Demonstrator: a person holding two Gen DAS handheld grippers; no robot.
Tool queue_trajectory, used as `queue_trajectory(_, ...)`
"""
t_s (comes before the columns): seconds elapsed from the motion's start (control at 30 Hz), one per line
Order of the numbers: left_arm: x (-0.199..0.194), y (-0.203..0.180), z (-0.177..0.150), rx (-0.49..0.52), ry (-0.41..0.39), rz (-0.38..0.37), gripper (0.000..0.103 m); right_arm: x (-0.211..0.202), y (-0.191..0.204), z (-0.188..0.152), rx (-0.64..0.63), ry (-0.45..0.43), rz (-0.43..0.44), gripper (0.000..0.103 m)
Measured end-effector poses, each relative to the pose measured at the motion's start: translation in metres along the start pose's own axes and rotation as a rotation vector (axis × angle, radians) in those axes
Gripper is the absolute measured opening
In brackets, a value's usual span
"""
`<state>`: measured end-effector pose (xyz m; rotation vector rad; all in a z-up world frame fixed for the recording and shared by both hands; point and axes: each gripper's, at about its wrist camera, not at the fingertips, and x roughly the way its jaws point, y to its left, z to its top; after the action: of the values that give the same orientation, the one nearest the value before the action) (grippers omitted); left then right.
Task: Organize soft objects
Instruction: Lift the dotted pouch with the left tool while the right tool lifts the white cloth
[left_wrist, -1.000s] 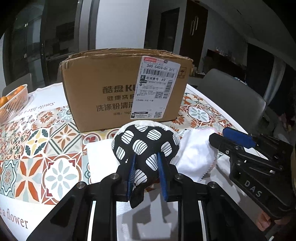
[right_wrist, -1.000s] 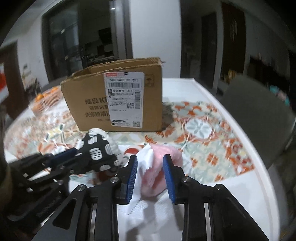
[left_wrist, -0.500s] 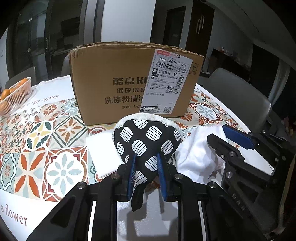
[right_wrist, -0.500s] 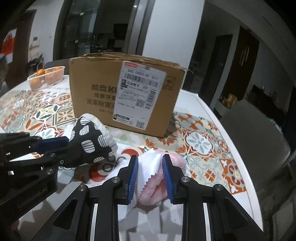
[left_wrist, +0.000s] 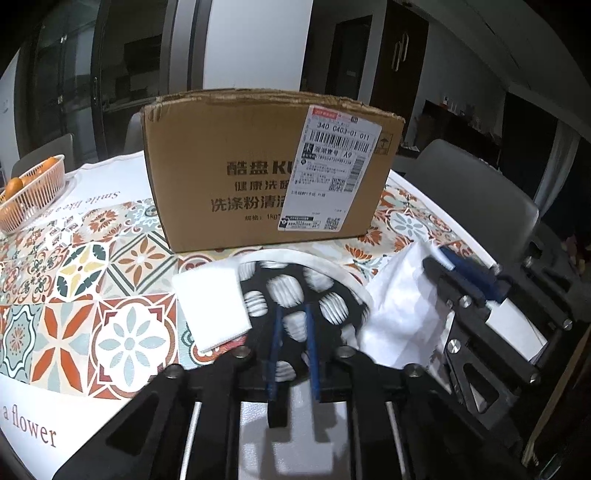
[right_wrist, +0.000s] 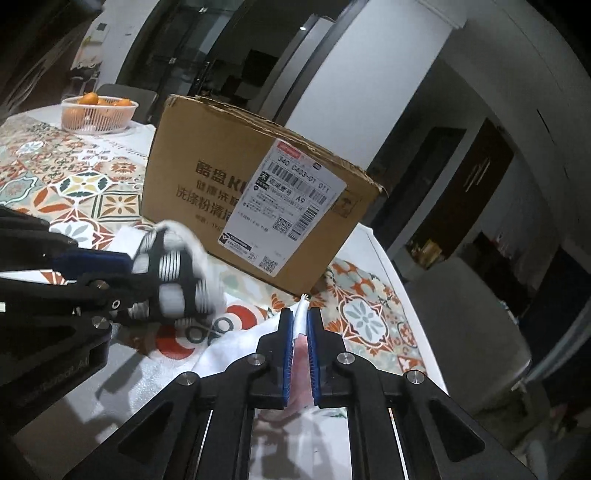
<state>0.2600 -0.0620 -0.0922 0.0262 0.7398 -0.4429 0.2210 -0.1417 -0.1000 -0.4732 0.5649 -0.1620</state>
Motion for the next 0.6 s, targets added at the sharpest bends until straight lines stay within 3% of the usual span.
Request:
queue_trajectory(0.1, 0.002, 0.002, 0.0, -0.012, 0.013, -0.01, 0.006, 0.005, -0.007, 0.0, 0.082, 0.046, 0.098, 0.004)
queue_trajectory(0.2, 0.009, 0.006, -0.005, -0.028, 0.054, -0.037, 0.006, 0.007, -0.008, -0.003, 0.111, 0.063, 0.111, 0.004)
queue_trajectory(0.23, 0.01, 0.007, -0.006, -0.039, 0.064, -0.045, 0.01, 0.006, -0.009, -0.003, 0.116, 0.064, 0.118, 0.004)
queue_trajectory(0.3, 0.012, 0.008, -0.009, -0.048, 0.09, -0.064, 0.037, 0.003, -0.008, -0.004, 0.124, 0.061, 0.128, 0.004)
queue_trajectory(0.33, 0.012, 0.007, -0.011, -0.049, 0.088, -0.047, 0.06, 0.001, -0.008, -0.004, 0.125, 0.059, 0.132, 0.004)
queue_trajectory(0.43, 0.011, 0.005, -0.012, -0.022, 0.08, -0.048, 0.064, 0.001, -0.009, -0.004, 0.135, 0.061, 0.138, 0.004)
queue_trajectory(0.6, 0.025, 0.002, -0.006, 0.05, 0.087, 0.03, 0.065, 0.006, -0.015, -0.007, 0.185, 0.087, 0.171, 0.004)
